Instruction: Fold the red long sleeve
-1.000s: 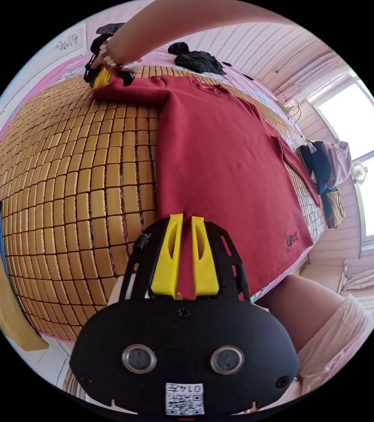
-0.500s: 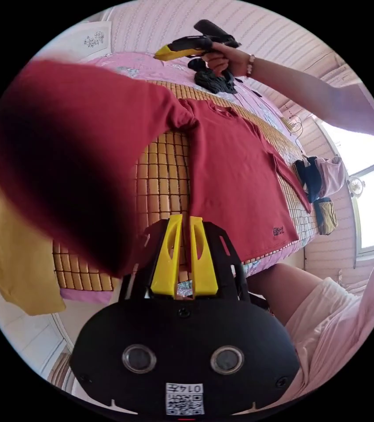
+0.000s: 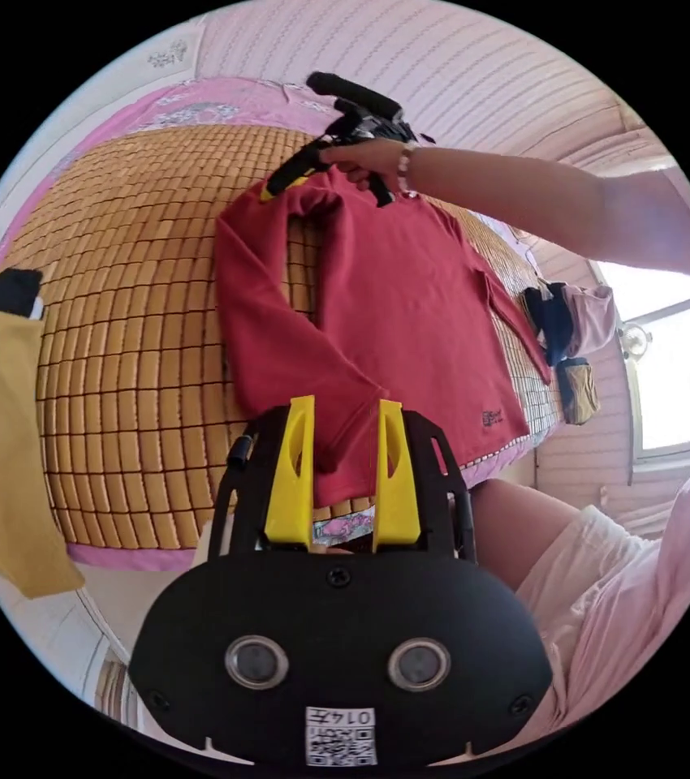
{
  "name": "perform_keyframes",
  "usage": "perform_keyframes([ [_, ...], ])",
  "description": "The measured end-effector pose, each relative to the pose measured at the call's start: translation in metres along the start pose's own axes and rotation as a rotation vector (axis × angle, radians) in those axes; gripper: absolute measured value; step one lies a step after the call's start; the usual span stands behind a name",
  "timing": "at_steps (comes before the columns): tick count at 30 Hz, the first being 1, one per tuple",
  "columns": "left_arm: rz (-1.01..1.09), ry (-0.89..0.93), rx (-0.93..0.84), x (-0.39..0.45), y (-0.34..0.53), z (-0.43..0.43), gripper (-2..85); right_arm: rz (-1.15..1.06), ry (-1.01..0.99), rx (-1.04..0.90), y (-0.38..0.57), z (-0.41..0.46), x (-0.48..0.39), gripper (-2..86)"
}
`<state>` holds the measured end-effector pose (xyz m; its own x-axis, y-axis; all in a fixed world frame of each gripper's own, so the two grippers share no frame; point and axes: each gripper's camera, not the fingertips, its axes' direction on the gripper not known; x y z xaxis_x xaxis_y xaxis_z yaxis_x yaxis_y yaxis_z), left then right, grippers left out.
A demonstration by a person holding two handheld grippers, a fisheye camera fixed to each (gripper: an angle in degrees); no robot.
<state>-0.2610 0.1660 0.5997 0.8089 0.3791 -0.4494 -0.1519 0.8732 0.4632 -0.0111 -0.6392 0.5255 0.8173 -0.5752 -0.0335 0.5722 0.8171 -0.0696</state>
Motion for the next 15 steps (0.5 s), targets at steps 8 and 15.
perform_keyframes([
  [8, -0.059, -0.127, -0.037, -0.015, 0.000, 0.007, 0.5, 0.004, -0.044, 0.040, 0.000, 0.006, 0.003, 2.0],
  [15, -0.252, -0.164, 0.417, -0.093, 0.037, -0.168, -0.5, 0.126, -0.231, 0.276, 0.016, -0.025, 0.039, 0.6],
])
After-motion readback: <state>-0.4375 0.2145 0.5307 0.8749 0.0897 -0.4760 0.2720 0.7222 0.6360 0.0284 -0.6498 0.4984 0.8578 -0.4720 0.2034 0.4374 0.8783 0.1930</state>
